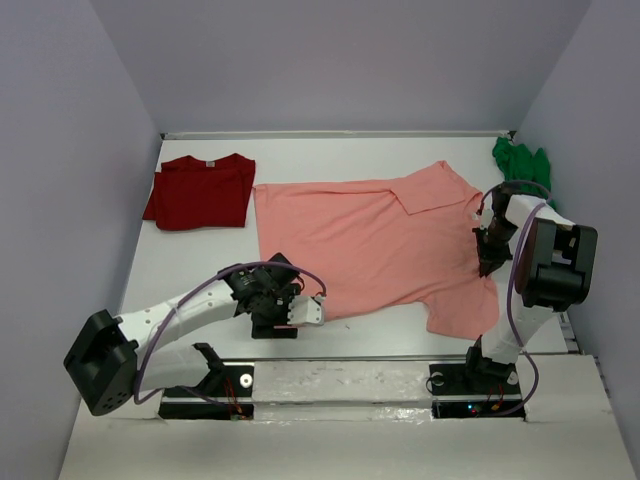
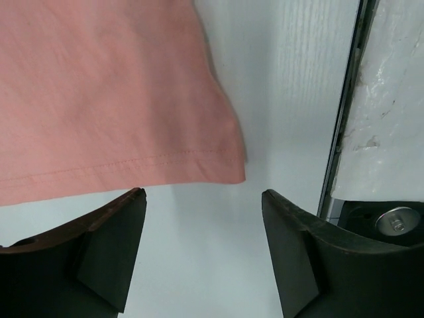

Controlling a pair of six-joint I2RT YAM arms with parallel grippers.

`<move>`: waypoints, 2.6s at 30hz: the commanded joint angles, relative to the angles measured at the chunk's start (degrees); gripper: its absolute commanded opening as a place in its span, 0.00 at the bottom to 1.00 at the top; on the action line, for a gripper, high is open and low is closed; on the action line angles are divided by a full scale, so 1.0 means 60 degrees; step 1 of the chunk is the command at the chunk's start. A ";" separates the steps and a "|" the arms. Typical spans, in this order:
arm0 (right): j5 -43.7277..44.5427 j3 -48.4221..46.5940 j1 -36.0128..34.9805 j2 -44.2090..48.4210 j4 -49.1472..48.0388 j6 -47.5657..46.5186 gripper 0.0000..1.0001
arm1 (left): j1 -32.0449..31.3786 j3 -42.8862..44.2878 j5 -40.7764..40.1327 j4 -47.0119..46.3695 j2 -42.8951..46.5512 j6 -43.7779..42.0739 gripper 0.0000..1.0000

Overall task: Fold and stack the t-shirts
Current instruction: Flatten the tshirt out

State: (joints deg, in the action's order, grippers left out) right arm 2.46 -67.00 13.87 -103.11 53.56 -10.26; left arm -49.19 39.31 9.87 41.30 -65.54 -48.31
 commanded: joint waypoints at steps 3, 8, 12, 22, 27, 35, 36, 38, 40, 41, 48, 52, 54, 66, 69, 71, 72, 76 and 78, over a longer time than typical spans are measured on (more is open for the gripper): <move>-0.0117 -0.0332 0.0062 0.0236 -0.0109 0.0011 0.00 | -0.0166 0.0172 0.0391 0.0588 0.0098 -0.0107 0.87; -0.0088 -0.0332 0.0062 0.0266 -0.0094 0.0026 0.00 | -0.0195 0.0201 0.0464 0.0602 -0.0004 -0.0297 0.98; -0.0160 -0.0332 0.0062 0.0266 -0.0094 0.0055 0.00 | -0.0225 0.0274 0.0494 0.0704 -0.0282 -0.0399 0.98; -0.0088 -0.0200 0.0062 0.0412 -0.0079 0.0012 0.00 | -0.0254 0.0420 0.0040 0.0091 -0.1220 -0.0488 0.90; 0.0044 -0.0200 0.0062 0.0427 -0.0079 -0.0033 0.00 | -0.0254 0.0494 0.0040 -0.0100 -0.1294 -0.0473 0.88; 0.0015 -0.0244 0.0062 0.0325 -0.0094 -0.0018 0.00 | -0.0254 0.0699 0.0084 -0.0130 -0.1367 -0.0297 0.71; 0.0029 -0.0244 0.0062 0.0325 -0.0094 -0.0018 0.00 | -0.0254 0.0685 0.0084 -0.0130 -0.1382 -0.0297 0.68; 0.0030 -0.0244 0.0062 0.0354 -0.0094 -0.0033 0.00 | -0.0239 0.0627 0.0084 -0.0130 -0.1440 -0.0268 0.63; 0.0088 -0.0230 0.0062 0.0368 -0.0094 -0.0062 0.00 | -0.0254 0.0582 0.0128 -0.0116 -0.1499 -0.0253 0.55; 0.0117 -0.0215 0.0062 0.0398 -0.0094 -0.0062 0.00 | -0.0254 0.0568 0.0215 -0.0116 -0.1499 -0.0239 0.54; 0.0191 -0.0229 0.0062 0.0369 -0.0094 -0.0077 0.00 | -0.0254 0.0524 0.0275 0.0118 -0.1280 -0.0268 0.73; 0.0118 -0.0273 0.0062 0.0310 -0.0094 -0.0048 0.00 | -0.0269 0.0524 0.0289 0.0192 -0.1206 -0.0283 0.74; 0.0074 -0.0273 0.0062 0.0325 -0.0094 -0.0033 0.00 | -0.0269 0.0392 0.0128 0.0119 -0.1264 -0.0239 0.74; 0.0264 -0.0303 0.0062 0.0310 -0.0064 -0.0091 0.00 | -0.0269 0.0274 -0.0077 -0.0438 -0.2187 -0.0356 0.66; 0.0264 -0.0303 0.0062 0.0281 -0.0079 -0.0106 0.00 | -0.0269 0.0333 -0.0136 -0.0438 -0.2261 -0.0429 0.60; 0.0249 -0.0274 0.0062 0.0252 -0.0108 -0.0106 0.00 | -0.0269 0.0420 -0.0151 -0.0438 -0.2261 -0.0414 0.54; 0.0249 -0.0244 0.0062 0.0222 -0.0123 -0.0106 0.00 | -0.0269 0.0450 -0.0151 -0.0423 -0.2246 -0.0385 0.52; 0.0264 -0.0186 0.0062 0.0164 -0.0211 -0.0106 0.00 | -0.0269 0.0713 -0.0136 -0.0248 -0.2173 -0.0356 0.51; 0.0279 -0.0171 0.0062 0.0134 -0.0255 -0.0106 0.00 | -0.0269 0.0801 -0.0151 -0.0087 -0.2129 -0.0370 0.52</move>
State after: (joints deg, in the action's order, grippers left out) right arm 3.01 -67.02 13.87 -103.09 53.52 -10.33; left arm -50.54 41.74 9.37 38.46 -78.96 -50.22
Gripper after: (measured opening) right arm 0.046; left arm 0.516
